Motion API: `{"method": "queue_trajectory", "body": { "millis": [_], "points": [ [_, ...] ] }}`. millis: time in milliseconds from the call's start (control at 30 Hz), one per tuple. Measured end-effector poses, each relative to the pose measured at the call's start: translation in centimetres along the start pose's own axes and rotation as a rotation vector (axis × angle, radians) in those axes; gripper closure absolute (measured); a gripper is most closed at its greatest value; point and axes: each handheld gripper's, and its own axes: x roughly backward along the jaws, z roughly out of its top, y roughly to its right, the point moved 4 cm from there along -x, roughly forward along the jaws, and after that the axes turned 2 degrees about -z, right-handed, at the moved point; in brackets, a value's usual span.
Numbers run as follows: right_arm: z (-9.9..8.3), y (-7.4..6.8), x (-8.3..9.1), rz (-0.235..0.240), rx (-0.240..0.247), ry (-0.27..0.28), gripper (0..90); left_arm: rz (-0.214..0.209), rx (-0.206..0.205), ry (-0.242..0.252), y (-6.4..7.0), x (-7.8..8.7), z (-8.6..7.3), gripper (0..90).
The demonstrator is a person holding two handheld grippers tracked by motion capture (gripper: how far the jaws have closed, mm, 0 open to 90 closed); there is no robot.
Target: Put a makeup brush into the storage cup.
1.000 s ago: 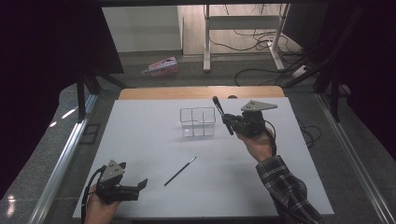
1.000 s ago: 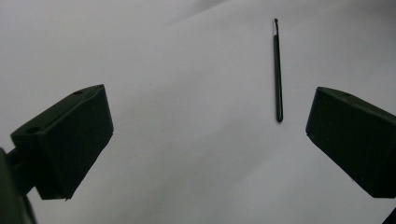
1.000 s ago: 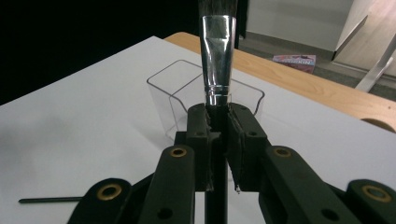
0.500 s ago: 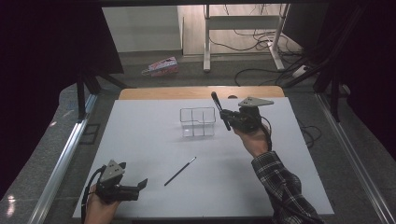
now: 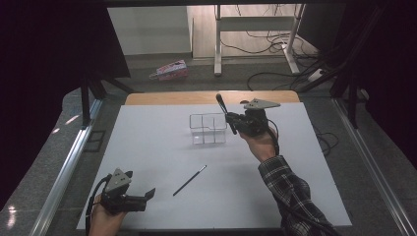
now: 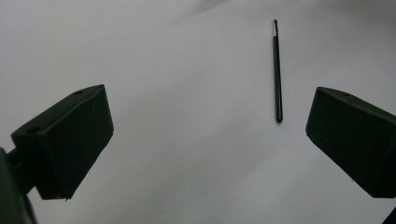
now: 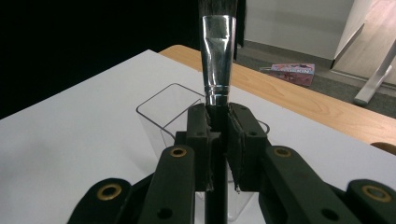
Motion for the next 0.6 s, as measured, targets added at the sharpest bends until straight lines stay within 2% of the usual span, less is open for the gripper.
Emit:
{"method": "queue_trajectory", "body": {
  "millis": [600],
  "points": [
    [1.0,0.0,-1.7,-0.021,0.023,0.019,78.7,-0.003,-0.002,-0.001,0.0,0.0,0.0,1.3]
  ]
}}
